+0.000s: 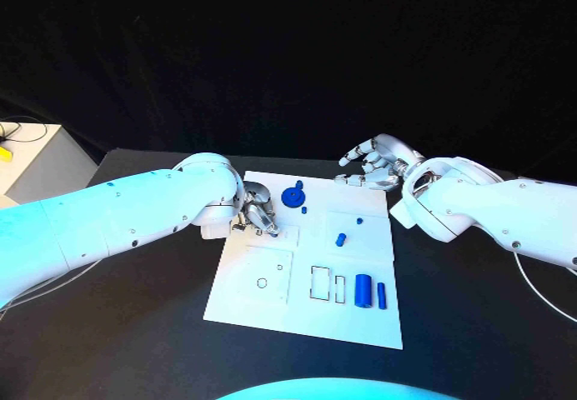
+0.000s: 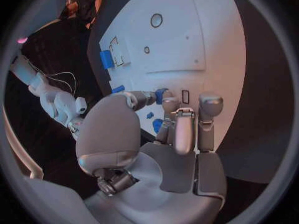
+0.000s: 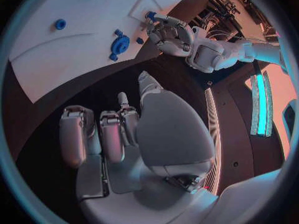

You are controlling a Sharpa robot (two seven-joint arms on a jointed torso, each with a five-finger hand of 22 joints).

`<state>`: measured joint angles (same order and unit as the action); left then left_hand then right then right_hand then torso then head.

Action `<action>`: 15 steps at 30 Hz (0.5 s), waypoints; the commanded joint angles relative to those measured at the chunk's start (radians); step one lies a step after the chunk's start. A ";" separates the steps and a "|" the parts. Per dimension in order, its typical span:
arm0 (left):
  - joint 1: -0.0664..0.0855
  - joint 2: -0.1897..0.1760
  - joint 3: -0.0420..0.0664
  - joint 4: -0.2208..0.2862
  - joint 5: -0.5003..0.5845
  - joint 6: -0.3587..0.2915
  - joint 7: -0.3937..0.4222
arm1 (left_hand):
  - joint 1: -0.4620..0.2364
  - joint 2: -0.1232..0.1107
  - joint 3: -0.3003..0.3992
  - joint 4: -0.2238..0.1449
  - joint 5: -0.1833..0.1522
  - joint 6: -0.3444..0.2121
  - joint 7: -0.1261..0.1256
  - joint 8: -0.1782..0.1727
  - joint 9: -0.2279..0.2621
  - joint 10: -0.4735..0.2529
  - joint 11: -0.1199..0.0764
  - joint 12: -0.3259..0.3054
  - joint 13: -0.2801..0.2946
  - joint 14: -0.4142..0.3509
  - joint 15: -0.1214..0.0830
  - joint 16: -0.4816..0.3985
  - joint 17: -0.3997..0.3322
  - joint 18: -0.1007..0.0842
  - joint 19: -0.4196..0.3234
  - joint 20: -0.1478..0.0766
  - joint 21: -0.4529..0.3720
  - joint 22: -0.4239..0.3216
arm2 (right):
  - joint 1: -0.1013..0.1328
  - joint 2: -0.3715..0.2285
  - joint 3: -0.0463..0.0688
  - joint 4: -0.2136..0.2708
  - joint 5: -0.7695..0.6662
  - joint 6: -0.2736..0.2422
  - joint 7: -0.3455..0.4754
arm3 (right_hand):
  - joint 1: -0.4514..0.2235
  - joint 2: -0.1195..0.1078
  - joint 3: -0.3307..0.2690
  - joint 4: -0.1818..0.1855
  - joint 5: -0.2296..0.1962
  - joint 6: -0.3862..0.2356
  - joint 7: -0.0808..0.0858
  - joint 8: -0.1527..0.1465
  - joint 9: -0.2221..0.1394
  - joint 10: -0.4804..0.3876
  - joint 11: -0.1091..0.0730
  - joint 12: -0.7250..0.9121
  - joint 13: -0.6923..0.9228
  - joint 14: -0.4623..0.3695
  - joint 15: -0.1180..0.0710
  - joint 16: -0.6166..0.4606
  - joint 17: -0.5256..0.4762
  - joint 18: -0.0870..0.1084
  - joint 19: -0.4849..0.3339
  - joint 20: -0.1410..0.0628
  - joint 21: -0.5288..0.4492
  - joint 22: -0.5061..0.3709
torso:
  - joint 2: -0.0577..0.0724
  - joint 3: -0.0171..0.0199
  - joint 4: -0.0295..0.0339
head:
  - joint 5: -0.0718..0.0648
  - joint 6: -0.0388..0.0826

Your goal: Assemble the parts on the task board

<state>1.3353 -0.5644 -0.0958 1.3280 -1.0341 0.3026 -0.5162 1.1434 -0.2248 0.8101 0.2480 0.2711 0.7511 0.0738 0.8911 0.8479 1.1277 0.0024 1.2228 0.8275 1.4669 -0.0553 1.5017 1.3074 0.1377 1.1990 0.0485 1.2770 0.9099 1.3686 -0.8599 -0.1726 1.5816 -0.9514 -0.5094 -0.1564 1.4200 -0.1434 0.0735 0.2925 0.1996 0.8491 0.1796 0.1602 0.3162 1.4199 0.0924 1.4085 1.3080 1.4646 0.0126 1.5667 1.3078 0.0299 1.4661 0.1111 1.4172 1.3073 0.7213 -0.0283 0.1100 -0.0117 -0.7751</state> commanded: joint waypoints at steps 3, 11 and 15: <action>-0.001 0.000 0.000 0.004 -0.009 0.005 0.006 | 0.001 0.009 0.187 -0.191 0.005 0.005 0.001 0.003 0.002 -0.005 -0.002 -0.002 0.001 0.053 -0.004 0.006 0.109 -0.006 0.008 0.002 0.005 0.002 | -0.002 0.001 0.000 -0.001 -0.010 0.012 0.005 | 0.002 0.008 0.006 -0.001 0.004 0.003 -0.001 -0.003 -0.001 -0.006 0.001 -0.002 0.109 0.104 0.004 0.000 0.257 0.006 0.042 0.005 -0.003 0.163 | -0.001 0.0000 -0.0004 | -0.001 -0.002; -0.001 0.000 0.000 0.006 -0.009 0.006 0.006 | 0.001 0.009 0.187 -0.192 0.005 0.006 0.001 0.002 0.002 -0.004 -0.002 -0.002 0.002 0.053 -0.004 0.006 0.110 -0.007 0.009 0.002 0.006 0.004 | -0.002 0.001 0.000 -0.001 -0.010 0.013 0.005 | -0.001 0.009 0.006 -0.001 0.005 0.004 -0.001 -0.004 -0.002 -0.006 0.001 -0.001 0.109 0.104 0.004 0.000 0.257 0.006 0.042 0.005 -0.003 0.163 | -0.001 -0.0001 -0.0001 | 0.000 -0.004; -0.001 0.002 0.000 0.004 -0.011 0.007 0.005 | 0.001 0.009 0.187 -0.192 0.005 0.006 0.001 0.002 0.002 -0.004 -0.002 -0.002 0.002 0.053 -0.004 0.006 0.110 -0.007 0.009 0.002 0.006 0.004 | -0.003 0.001 0.000 -0.001 -0.010 0.013 0.005 | -0.002 0.009 0.007 -0.001 0.006 0.004 -0.001 -0.004 -0.002 -0.006 0.001 -0.001 0.109 0.104 0.004 0.000 0.256 0.006 0.042 0.005 -0.003 0.163 | -0.002 0.0004 0.0008 | 0.000 -0.005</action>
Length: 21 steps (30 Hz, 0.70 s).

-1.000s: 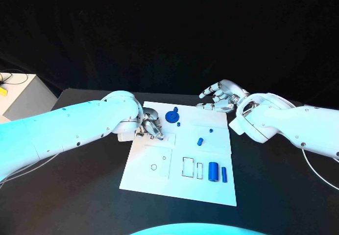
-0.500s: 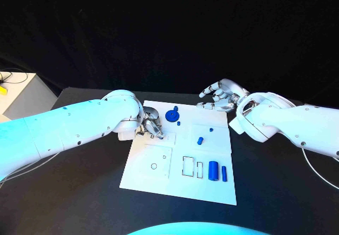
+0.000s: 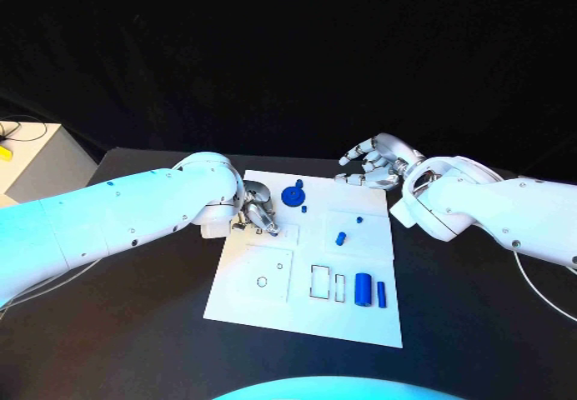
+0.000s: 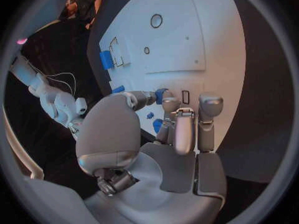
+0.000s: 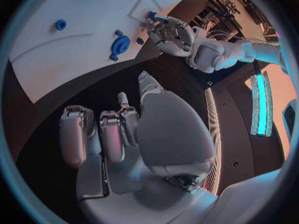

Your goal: Assemble the parts on the task board

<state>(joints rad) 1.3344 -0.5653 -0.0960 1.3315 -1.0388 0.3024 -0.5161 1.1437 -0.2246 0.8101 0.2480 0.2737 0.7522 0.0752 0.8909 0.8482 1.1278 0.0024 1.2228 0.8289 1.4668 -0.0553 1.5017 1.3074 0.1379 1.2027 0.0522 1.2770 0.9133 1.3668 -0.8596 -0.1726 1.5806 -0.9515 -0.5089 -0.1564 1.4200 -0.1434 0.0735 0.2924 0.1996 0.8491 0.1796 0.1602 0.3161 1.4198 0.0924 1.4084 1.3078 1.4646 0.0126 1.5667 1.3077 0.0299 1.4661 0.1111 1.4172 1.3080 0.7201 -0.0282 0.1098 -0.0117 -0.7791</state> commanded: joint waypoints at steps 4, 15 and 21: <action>-0.001 0.005 0.000 -0.002 -0.014 0.007 0.005 | 0.000 0.009 0.187 -0.192 0.002 0.005 0.000 0.002 0.002 -0.005 -0.002 -0.002 0.001 0.053 -0.004 0.006 0.110 -0.007 0.005 -0.002 0.006 0.001 | -0.001 0.001 0.000 0.000 -0.010 0.013 0.005 | -0.002 0.009 0.007 -0.001 0.006 0.004 -0.001 -0.004 -0.002 -0.006 0.001 -0.001 0.110 0.104 0.004 0.000 0.257 0.006 0.042 0.005 -0.003 0.162 | 0.000 0.0003 0.0005 | 0.001 -0.001; -0.001 0.012 0.000 -0.009 -0.024 0.013 0.004 | 0.001 0.010 0.187 -0.193 0.002 0.005 0.000 0.002 0.002 -0.004 -0.002 -0.002 0.001 0.054 -0.004 0.007 0.111 -0.007 0.006 -0.002 0.008 0.003 | -0.001 0.000 0.000 0.000 -0.010 0.013 0.004 | -0.002 0.009 0.007 -0.001 0.006 0.004 -0.001 -0.004 -0.002 -0.006 0.001 -0.001 0.110 0.104 0.004 0.000 0.257 0.006 0.042 0.005 -0.003 0.162 | 0.001 0.0002 -0.0005 | 0.000 -0.002; -0.001 0.016 -0.001 -0.010 -0.035 0.026 0.002 | 0.001 0.010 0.187 -0.194 0.002 0.006 0.000 0.001 0.002 -0.004 -0.002 -0.002 0.001 0.055 -0.004 0.008 0.114 -0.008 0.007 -0.002 0.009 0.004 | -0.001 0.000 0.000 0.001 -0.010 0.014 0.004 | -0.002 0.009 0.007 -0.001 0.006 0.004 -0.001 -0.004 -0.002 -0.006 0.001 -0.001 0.110 0.104 0.004 0.000 0.257 0.006 0.042 0.005 -0.003 0.162 | 0.001 0.0000 -0.0006 | 0.000 -0.005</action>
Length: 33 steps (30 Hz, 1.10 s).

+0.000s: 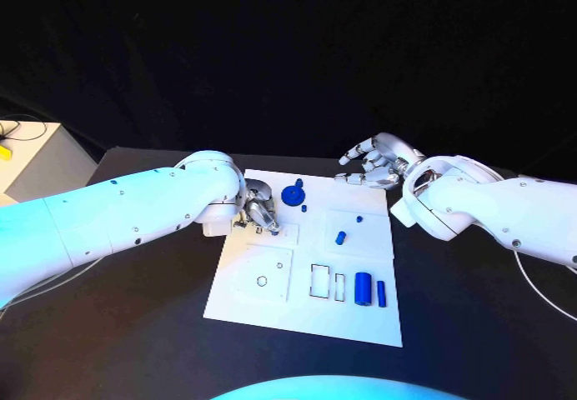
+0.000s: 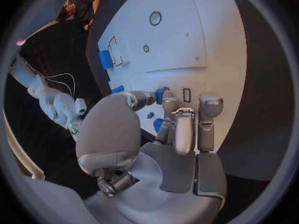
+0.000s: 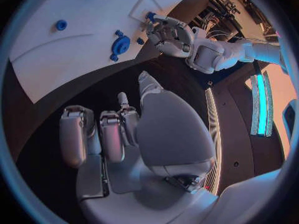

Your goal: Assemble the parts on the task board

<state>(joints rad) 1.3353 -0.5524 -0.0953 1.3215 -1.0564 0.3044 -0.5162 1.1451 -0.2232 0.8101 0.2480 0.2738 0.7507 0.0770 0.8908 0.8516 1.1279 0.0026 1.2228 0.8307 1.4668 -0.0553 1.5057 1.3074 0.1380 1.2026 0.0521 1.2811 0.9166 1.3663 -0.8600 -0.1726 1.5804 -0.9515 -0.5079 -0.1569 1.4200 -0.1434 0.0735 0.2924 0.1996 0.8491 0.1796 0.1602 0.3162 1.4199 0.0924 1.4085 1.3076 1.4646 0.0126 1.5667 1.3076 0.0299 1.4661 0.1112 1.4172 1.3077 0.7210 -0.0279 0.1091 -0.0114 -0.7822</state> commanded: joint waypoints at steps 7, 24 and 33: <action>-0.002 0.004 -0.002 0.000 -0.030 0.034 0.000 | 0.001 0.009 0.186 -0.196 0.002 0.008 -0.002 0.001 -0.001 -0.001 -0.002 0.001 0.004 0.055 -0.004 0.004 0.114 -0.008 0.007 -0.002 0.005 0.001 | -0.001 0.001 0.000 0.000 -0.010 0.014 0.004 | -0.002 0.009 0.007 -0.001 0.006 0.004 -0.001 -0.004 -0.002 -0.006 0.001 -0.001 0.110 0.104 0.004 0.000 0.257 0.006 0.042 0.005 -0.003 0.163 | 0.000 0.0002 0.0014 | 0.000 -0.004; -0.003 -0.004 -0.003 0.004 -0.053 0.027 -0.002 | 0.002 0.009 0.186 -0.200 0.004 0.011 -0.002 0.000 -0.001 0.003 -0.002 0.003 0.009 0.056 -0.005 0.005 0.116 -0.008 0.009 -0.002 0.007 0.005 | -0.002 0.000 0.000 0.000 -0.009 0.015 0.004 | -0.002 0.009 0.007 -0.001 0.006 0.004 -0.001 -0.004 -0.002 -0.006 0.001 -0.001 0.110 0.104 0.004 0.000 0.257 0.006 0.042 0.005 -0.003 0.163 | -0.001 -0.0005 0.0012 | 0.001 -0.007; -0.003 -0.004 -0.003 0.005 -0.059 -0.008 -0.001 | 0.002 0.008 0.186 -0.204 0.009 0.016 -0.003 -0.002 0.000 0.013 -0.003 0.009 0.020 0.059 -0.005 0.008 0.124 -0.010 0.016 -0.002 0.014 0.017 | -0.003 0.000 0.000 0.000 -0.009 0.016 0.004 | -0.002 0.009 0.007 -0.001 0.006 0.004 -0.001 -0.004 -0.002 -0.006 0.001 -0.001 0.110 0.104 0.004 0.000 0.257 0.006 0.042 0.005 -0.003 0.163 | -0.001 -0.0006 0.0003 | 0.002 -0.006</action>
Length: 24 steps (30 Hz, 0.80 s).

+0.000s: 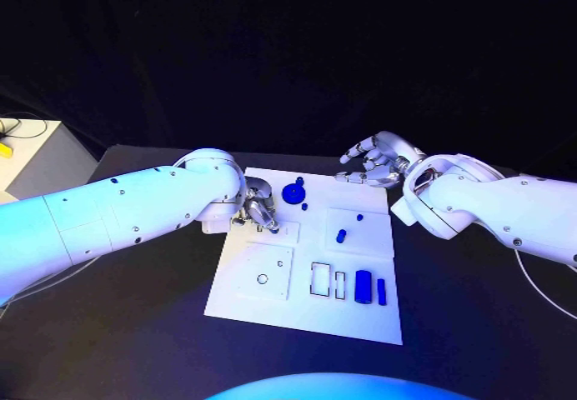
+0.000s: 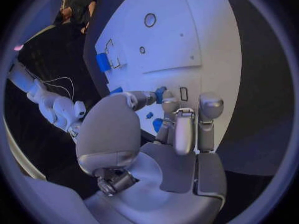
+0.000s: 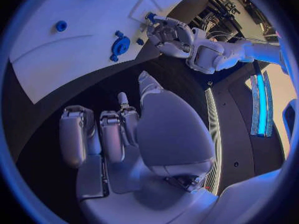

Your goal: Assemble the parts on the task board

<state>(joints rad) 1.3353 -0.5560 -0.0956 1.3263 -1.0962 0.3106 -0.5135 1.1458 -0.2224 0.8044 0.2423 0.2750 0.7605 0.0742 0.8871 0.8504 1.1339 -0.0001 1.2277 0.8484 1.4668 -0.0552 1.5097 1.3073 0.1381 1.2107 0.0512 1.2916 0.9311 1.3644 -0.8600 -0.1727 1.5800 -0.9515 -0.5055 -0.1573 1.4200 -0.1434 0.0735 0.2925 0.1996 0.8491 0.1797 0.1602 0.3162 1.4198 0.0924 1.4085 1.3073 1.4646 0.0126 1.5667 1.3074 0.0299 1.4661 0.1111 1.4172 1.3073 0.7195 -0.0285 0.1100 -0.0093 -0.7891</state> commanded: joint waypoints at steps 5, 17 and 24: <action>-0.004 -0.002 -0.002 0.002 -0.018 -0.025 -0.003 | 0.000 0.007 0.192 -0.200 0.011 0.009 -0.001 0.001 0.001 0.013 -0.001 0.008 0.008 0.060 -0.006 0.005 0.125 -0.012 0.012 -0.001 0.007 0.008 | -0.001 0.000 0.000 0.000 -0.009 0.013 0.005 | -0.002 0.009 0.007 -0.001 0.006 0.004 -0.001 -0.004 -0.002 -0.006 0.001 -0.001 0.110 0.104 0.004 0.000 0.257 0.006 0.042 0.005 -0.003 0.163 | 0.000 0.0004 -0.0006 | 0.000 0.001; -0.007 -0.012 -0.002 0.023 -0.009 -0.056 -0.001 | -0.003 0.004 0.193 -0.203 0.018 0.015 -0.002 -0.001 0.002 0.021 -0.002 0.012 0.016 0.062 -0.007 0.007 0.129 -0.013 0.018 -0.002 0.013 0.017 | -0.002 -0.001 0.000 0.000 -0.009 0.013 0.005 | -0.002 0.009 0.007 -0.001 0.006 0.004 -0.001 -0.004 -0.002 -0.006 0.001 -0.001 0.110 0.104 0.004 0.000 0.257 0.006 0.042 0.005 -0.003 0.163 | 0.001 0.0007 -0.0011 | 0.000 0.002; -0.011 -0.036 -0.001 0.057 -0.002 -0.093 0.002 | -0.004 0.002 0.194 -0.206 0.023 0.020 -0.003 -0.002 0.002 0.027 -0.004 0.014 0.020 0.064 -0.008 0.009 0.133 -0.015 0.023 -0.003 0.018 0.026 | -0.002 -0.003 0.000 0.001 -0.009 0.013 0.005 | -0.002 0.009 0.007 -0.001 0.006 0.004 -0.001 -0.004 -0.002 -0.006 0.001 -0.001 0.110 0.104 0.004 0.000 0.257 0.006 0.042 0.005 -0.003 0.163 | 0.001 0.0004 -0.0008 | -0.002 0.000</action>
<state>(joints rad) 1.3256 -0.5898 -0.0965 1.3752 -1.1006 0.2505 -0.5146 1.1458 -0.2225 0.8017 0.2396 0.2942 0.7695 0.0728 0.8861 0.8519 1.1516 -0.0034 1.2372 0.8678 1.4668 -0.0552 1.5134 1.3073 0.1380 1.2277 0.0485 1.3045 0.9565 1.3629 -0.8627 -0.1727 1.5801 -0.9515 -0.5047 -0.1574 1.4200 -0.1434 0.0735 0.2925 0.1995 0.8491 0.1797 0.1602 0.3162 1.4199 0.0924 1.4085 1.3079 1.4646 0.0126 1.5667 1.3074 0.0299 1.4661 0.1111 1.4172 1.3078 0.7206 -0.0278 0.1087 -0.0102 -0.7879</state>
